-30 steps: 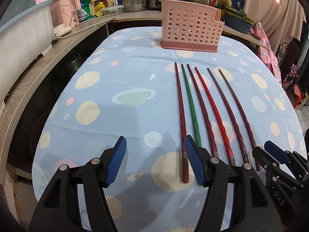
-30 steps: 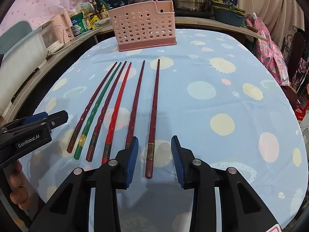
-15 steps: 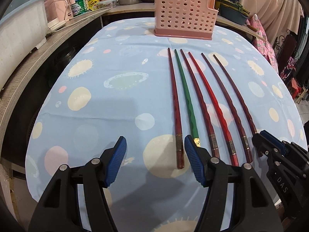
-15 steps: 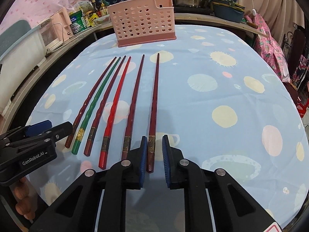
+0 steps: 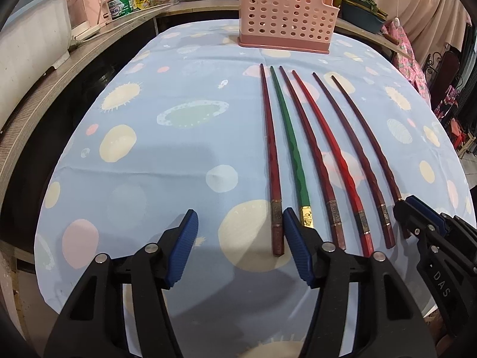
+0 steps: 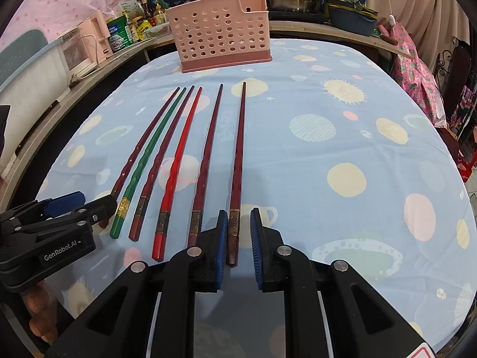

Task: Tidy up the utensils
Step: 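Grasp a dark red chopstick with the left tool while the right tool grasps a brown one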

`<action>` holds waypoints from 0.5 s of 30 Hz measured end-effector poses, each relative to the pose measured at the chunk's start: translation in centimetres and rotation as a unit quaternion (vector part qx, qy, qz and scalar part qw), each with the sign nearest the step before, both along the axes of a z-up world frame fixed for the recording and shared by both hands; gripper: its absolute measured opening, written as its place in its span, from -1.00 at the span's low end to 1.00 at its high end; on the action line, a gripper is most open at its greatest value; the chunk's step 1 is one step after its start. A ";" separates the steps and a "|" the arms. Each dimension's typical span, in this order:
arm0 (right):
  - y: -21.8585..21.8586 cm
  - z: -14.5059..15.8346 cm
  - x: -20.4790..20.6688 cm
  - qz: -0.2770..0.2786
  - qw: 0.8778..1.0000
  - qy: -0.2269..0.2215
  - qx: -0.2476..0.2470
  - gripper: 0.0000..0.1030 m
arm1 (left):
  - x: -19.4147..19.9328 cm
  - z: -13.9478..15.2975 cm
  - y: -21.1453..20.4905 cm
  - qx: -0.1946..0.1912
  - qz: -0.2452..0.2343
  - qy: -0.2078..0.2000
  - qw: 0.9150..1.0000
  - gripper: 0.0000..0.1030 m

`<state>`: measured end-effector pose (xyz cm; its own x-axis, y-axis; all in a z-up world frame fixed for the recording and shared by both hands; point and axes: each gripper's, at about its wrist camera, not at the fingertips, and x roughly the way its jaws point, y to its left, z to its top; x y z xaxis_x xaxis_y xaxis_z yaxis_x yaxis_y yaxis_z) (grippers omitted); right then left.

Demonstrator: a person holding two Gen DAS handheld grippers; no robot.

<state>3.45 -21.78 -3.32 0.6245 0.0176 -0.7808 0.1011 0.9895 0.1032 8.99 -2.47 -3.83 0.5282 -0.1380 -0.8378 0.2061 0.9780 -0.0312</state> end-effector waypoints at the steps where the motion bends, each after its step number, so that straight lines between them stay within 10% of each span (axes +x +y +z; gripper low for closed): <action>1: 0.0 0.0 0.0 0.000 1.000 0.000 0.000 -0.71 | 0.0 0.0 0.0 0.000 0.000 -0.001 1.000 -0.01; 15: 0.0 0.0 0.0 -0.001 1.000 0.001 0.003 -0.83 | 0.1 0.3 0.2 -0.035 -0.016 0.020 0.999 -0.84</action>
